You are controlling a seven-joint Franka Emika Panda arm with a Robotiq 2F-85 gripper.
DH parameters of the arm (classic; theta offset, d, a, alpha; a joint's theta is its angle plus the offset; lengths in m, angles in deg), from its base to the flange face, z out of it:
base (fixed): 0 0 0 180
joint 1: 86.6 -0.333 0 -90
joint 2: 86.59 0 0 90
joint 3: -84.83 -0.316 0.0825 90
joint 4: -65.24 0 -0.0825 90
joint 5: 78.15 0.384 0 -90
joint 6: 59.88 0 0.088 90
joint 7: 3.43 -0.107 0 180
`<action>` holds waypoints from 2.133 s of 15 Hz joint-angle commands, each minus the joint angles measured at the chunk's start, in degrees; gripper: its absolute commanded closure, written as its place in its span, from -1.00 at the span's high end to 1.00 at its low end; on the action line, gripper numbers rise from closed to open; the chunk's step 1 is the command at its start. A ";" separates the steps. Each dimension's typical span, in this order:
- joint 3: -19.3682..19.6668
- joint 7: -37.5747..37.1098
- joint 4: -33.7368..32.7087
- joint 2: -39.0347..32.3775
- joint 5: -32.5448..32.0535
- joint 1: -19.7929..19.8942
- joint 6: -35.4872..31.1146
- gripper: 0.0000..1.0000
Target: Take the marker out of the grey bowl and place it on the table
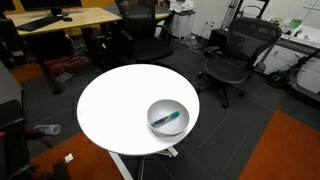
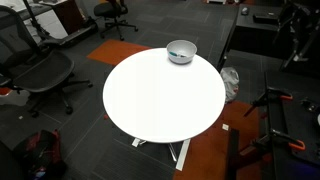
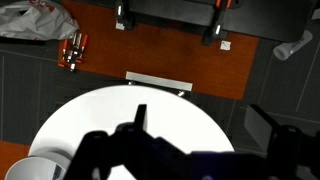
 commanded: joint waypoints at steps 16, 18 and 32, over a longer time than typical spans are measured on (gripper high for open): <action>4.07 0.43 -4.72 -7.02 -3.81 4.99 -9.67 1.00; 5.96 0.56 -6.51 -9.70 -4.09 6.72 -12.50 1.00; 13.00 4.12 -26.30 -41.96 2.01 13.08 -33.69 1.00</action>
